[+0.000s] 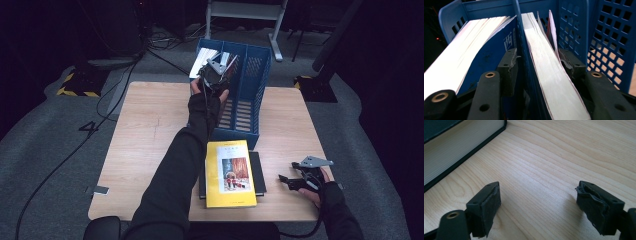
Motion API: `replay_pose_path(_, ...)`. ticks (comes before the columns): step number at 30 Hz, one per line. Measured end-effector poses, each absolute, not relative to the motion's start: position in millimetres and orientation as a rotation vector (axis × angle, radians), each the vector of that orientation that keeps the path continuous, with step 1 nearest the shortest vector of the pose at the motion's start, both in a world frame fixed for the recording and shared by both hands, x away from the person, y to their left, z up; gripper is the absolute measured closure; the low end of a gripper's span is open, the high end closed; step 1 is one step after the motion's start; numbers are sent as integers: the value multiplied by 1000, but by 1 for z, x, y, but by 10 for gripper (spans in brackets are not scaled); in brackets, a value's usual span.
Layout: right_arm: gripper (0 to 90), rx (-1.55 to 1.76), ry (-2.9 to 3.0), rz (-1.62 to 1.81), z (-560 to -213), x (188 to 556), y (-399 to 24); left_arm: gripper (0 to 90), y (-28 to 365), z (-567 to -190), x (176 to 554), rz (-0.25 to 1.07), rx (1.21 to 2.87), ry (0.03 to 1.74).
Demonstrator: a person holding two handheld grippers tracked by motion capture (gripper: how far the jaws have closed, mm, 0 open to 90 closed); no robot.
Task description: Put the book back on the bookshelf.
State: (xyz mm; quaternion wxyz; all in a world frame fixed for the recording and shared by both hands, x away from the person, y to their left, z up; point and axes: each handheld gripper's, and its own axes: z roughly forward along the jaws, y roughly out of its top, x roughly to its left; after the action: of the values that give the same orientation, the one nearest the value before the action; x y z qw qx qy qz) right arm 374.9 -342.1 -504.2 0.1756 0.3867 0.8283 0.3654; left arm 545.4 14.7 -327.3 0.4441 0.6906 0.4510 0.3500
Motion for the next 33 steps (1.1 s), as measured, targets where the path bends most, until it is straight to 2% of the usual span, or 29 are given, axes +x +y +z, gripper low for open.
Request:
replay_pose_path(18,197,1097,2346,1036,-504,375,-342,499,21,-327,537,806,1800,1050)
replay_pose_path(33,196,1098,2346,1036,-504,375,-342,465,32,-326,525,818,1872,970)
